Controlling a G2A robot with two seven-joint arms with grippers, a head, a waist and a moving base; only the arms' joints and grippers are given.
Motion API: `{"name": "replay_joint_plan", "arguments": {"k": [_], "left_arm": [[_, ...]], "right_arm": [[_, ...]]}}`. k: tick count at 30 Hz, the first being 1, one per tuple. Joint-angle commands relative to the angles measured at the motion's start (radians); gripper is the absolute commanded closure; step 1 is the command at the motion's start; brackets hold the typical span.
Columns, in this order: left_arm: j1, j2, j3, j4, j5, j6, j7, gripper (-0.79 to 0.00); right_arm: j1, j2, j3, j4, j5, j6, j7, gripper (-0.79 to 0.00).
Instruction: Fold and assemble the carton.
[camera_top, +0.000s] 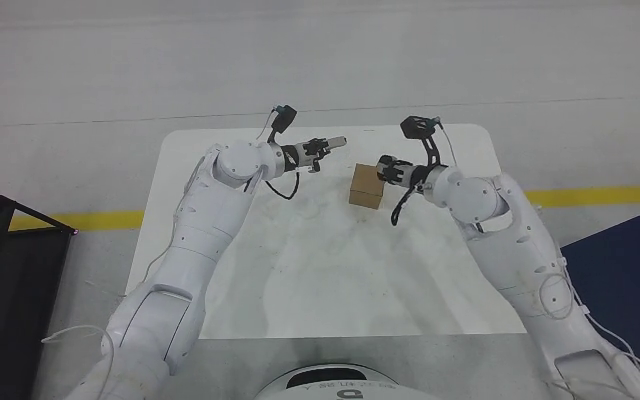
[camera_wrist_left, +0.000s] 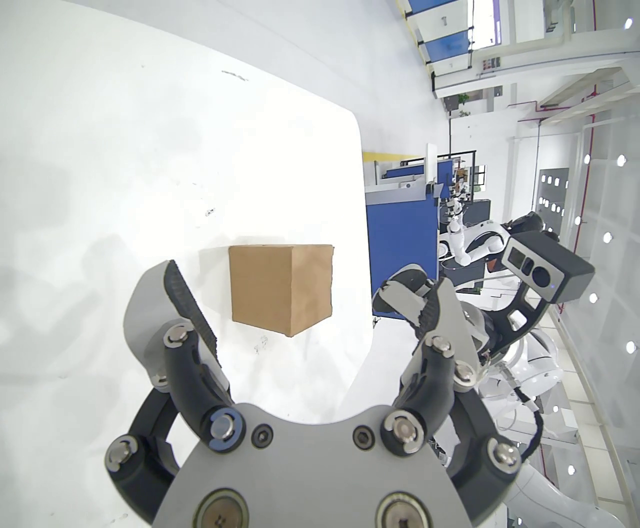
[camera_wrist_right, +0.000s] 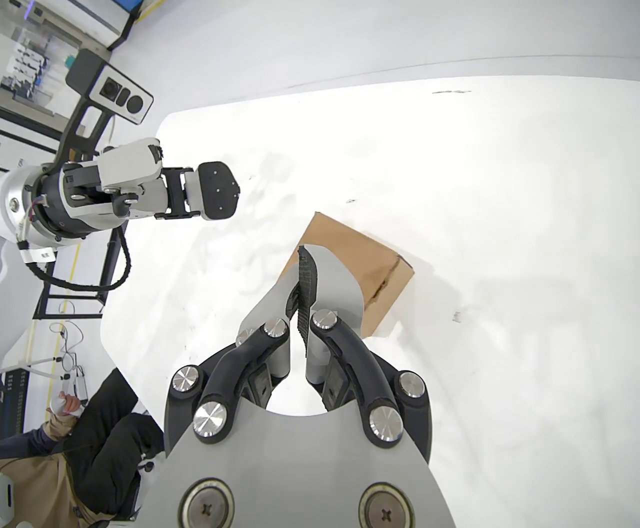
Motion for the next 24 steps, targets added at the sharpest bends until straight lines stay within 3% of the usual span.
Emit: {"name": "replay_joint_plan", "arguments": {"k": [1,12,24], "left_arm": [[0.000,0.000,0.001,0.001,0.000,0.000,0.001,-0.785],[0.000,0.000,0.001,0.001,0.000,0.000,0.001,-0.785],[0.000,0.000,0.001,0.001,0.000,0.000,0.001,-0.785]], "right_arm": [[0.030,-0.009,-0.035,0.034,0.005,-0.004,-0.001,0.000],[0.102,-0.039,-0.139,0.156,-0.035,0.019,-0.003,0.000],[0.073,-0.033,-0.097,0.095,-0.044,0.016,-0.006,0.000]]}}
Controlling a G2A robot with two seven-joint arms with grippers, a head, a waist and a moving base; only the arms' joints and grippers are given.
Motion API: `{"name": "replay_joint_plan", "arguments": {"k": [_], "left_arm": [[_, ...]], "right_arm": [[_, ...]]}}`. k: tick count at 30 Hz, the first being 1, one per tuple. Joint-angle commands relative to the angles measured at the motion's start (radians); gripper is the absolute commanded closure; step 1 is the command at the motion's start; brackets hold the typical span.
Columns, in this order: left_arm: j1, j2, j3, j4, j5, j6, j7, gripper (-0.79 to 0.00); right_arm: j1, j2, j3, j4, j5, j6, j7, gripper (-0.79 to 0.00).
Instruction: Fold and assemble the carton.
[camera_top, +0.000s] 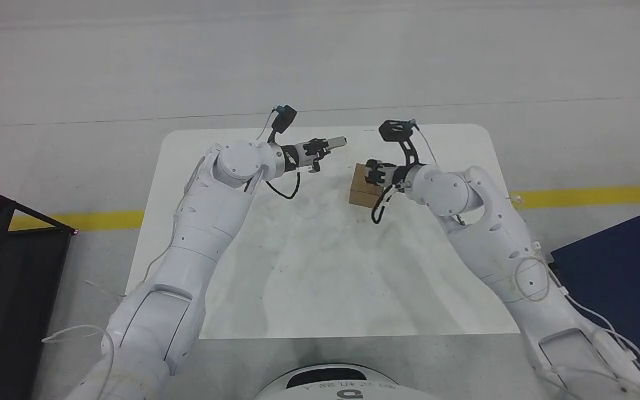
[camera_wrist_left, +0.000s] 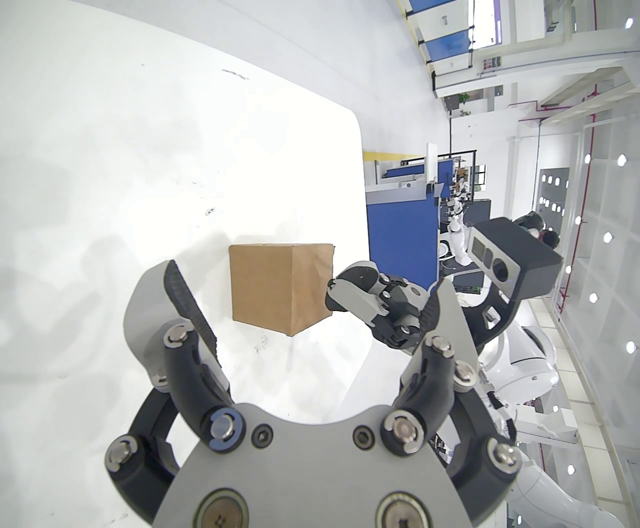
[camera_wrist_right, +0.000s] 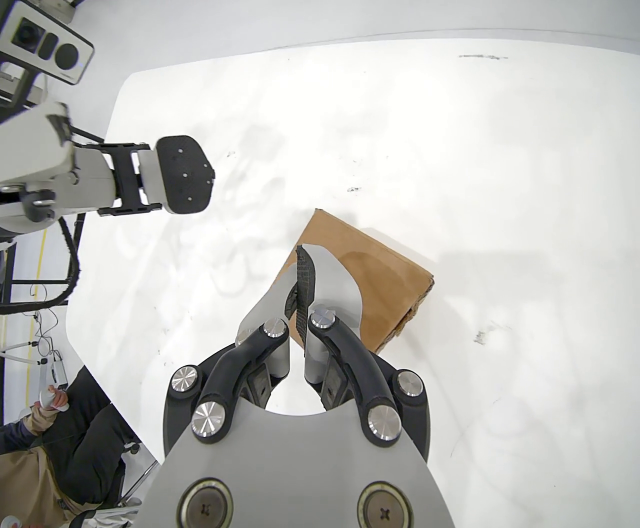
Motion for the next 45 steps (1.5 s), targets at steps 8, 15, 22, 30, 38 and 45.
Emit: {"name": "replay_joint_plan", "arguments": {"k": [8,15,22,30,38,45], "left_arm": [[0.000,0.000,0.000,0.000,0.000,0.000,0.000,-0.785],[0.000,0.000,0.000,0.000,0.000,0.000,0.000,-0.785],[0.000,0.000,0.000,0.000,0.000,0.000,0.000,-0.785],[0.000,0.000,0.000,0.000,0.000,0.000,0.000,-0.785],[0.000,0.000,0.000,0.000,0.000,0.000,0.000,-0.785],[0.000,0.000,0.000,0.000,0.000,0.000,0.000,-0.785]], "right_arm": [[0.005,-0.007,-0.035,0.011,-0.043,0.018,0.041,0.000],[-0.015,0.002,0.097,-0.005,0.092,0.007,-0.043,0.000],[0.173,-0.042,0.028,0.346,0.167,0.010,-0.105,0.000],[0.313,-0.104,-0.120,0.624,0.207,-0.107,0.015,0.000],[0.298,-0.098,-0.118,0.662,0.255,-0.283,0.176,0.000],[0.199,-0.066,-0.071,0.539,0.229,-0.260,0.189,0.000]]}}
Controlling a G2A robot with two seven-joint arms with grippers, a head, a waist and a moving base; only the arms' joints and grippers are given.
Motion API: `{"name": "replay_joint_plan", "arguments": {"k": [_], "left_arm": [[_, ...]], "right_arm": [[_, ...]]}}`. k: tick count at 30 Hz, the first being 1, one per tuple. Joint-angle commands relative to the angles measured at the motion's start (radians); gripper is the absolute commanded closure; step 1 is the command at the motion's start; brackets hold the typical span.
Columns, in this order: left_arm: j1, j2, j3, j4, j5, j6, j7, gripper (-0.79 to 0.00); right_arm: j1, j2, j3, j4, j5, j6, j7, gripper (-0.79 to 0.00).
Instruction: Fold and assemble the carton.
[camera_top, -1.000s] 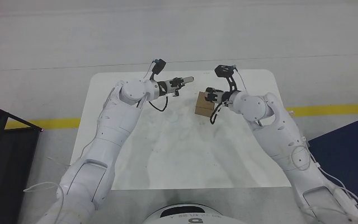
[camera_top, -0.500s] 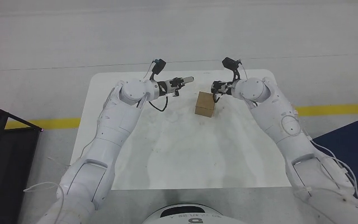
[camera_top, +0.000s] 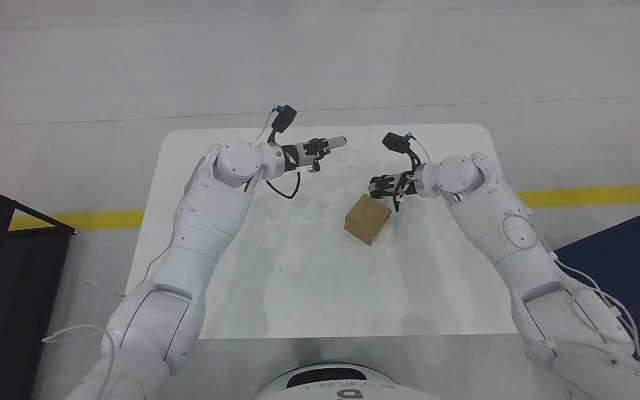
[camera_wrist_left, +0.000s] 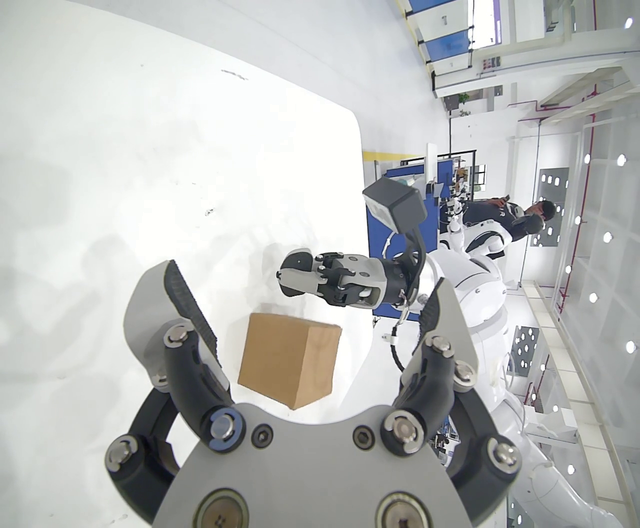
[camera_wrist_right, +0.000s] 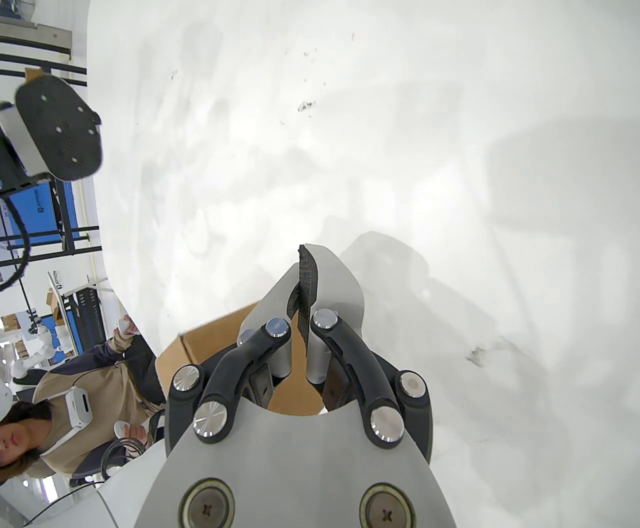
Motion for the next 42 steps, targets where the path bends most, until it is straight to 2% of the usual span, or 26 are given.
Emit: {"name": "replay_joint_plan", "arguments": {"k": [1,5,9,12,16,21,28,38,42], "left_arm": [[0.000,0.000,0.000,0.000,0.000,0.000,0.000,-0.785],[0.000,0.000,0.000,0.000,0.000,0.000,0.000,-0.785],[0.000,0.000,0.000,0.000,0.000,0.000,0.000,-0.785],[0.000,0.000,0.000,0.000,0.000,0.000,0.000,-0.785],[0.000,0.000,0.000,0.000,0.000,0.000,0.000,-0.785],[0.000,0.000,0.000,0.000,0.000,0.000,0.000,-0.785],[0.000,0.000,0.000,0.000,0.000,0.000,0.000,-0.785],[0.000,0.000,0.000,0.000,0.000,0.000,0.000,-0.785],[0.000,0.000,0.000,0.000,0.000,0.000,0.000,-0.785]], "right_arm": [[-0.036,0.012,0.024,-0.048,-0.010,0.026,-0.019,0.000],[-0.110,0.041,0.102,-0.149,-0.003,0.036,-0.040,0.000],[-0.255,0.089,0.270,-0.345,0.074,-0.037,-0.027,0.000],[-0.346,0.116,0.371,-0.444,0.092,-0.049,0.004,0.000],[-0.432,0.140,0.448,-0.523,0.019,0.017,0.033,0.000],[-0.446,0.147,0.419,-0.551,-0.037,0.033,0.110,0.000],[-0.419,0.141,0.304,-0.571,-0.016,-0.060,0.233,0.000],[-0.340,0.115,0.151,-0.554,0.004,-0.066,0.218,0.000],[-0.336,0.121,0.184,-0.570,0.032,-0.082,0.183,0.000]]}}
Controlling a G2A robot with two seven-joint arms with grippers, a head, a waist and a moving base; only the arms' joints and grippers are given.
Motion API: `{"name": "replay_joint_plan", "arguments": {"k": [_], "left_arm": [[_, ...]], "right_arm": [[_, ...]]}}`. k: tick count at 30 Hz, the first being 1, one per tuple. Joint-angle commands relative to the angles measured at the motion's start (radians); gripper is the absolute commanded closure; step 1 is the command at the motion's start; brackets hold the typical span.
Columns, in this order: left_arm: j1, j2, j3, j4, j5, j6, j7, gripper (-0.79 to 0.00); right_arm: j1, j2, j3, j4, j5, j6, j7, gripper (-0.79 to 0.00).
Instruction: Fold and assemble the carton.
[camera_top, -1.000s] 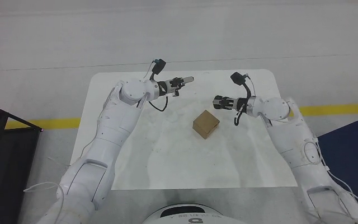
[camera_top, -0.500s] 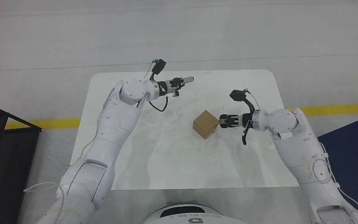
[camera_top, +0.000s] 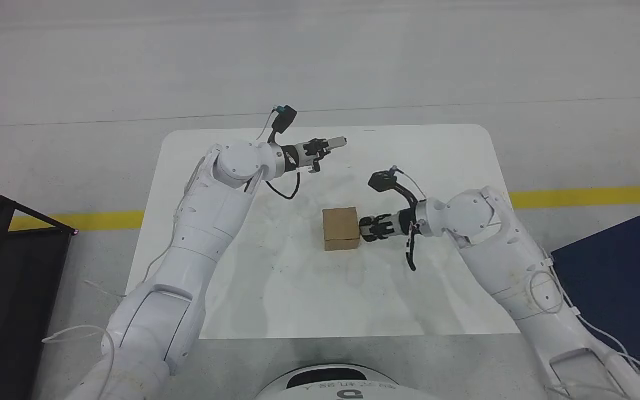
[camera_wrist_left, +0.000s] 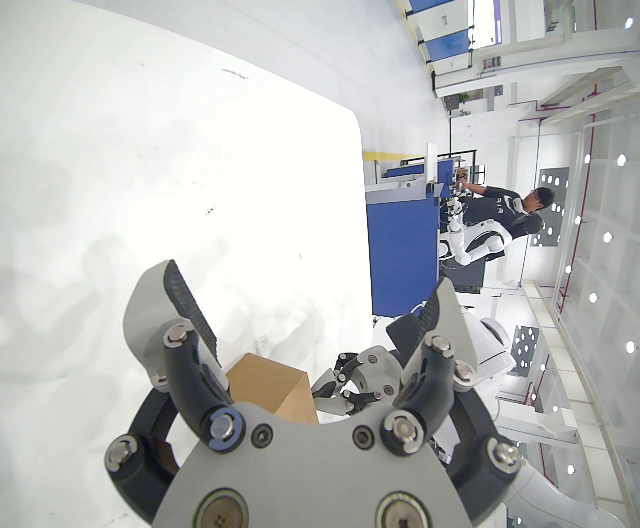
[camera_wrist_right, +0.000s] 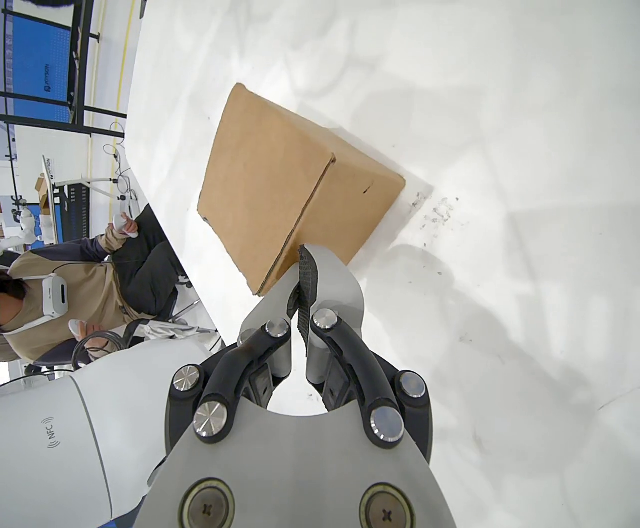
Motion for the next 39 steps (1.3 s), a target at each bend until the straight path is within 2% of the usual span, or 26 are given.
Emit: {"name": "replay_joint_plan", "arguments": {"k": [1,5,8,14,20,28,34,39], "left_arm": [[0.000,0.000,0.000,0.000,0.000,0.000,0.000,-0.785],[0.000,0.000,0.000,0.000,0.000,0.000,0.000,-0.785],[0.000,0.000,0.000,0.000,0.000,0.000,0.000,-0.785],[0.000,0.000,0.000,0.000,0.000,0.000,0.000,-0.785],[0.000,0.000,0.000,0.000,0.000,0.000,0.000,-0.785],[0.000,0.000,0.000,0.000,0.000,0.000,0.000,-0.785],[0.000,0.000,0.000,0.000,0.000,0.000,0.000,-0.785],[0.000,0.000,0.000,0.000,0.000,0.000,0.000,-0.785]], "right_arm": [[-0.012,0.008,0.042,-0.021,0.033,-0.023,-0.012,0.000],[-0.064,0.025,0.132,-0.101,0.143,-0.067,-0.024,0.000],[-0.062,0.023,0.115,-0.112,0.182,-0.058,-0.014,0.000],[0.022,-0.001,-0.021,-0.030,0.163,-0.026,-0.016,0.000],[0.080,-0.014,-0.095,0.028,0.102,0.022,-0.018,0.000],[0.094,-0.007,-0.084,0.029,0.051,0.085,-0.020,0.000],[0.103,-0.004,-0.088,0.025,0.039,0.094,-0.009,0.000],[0.085,0.005,-0.026,-0.017,0.067,0.062,-0.089,0.000]]}}
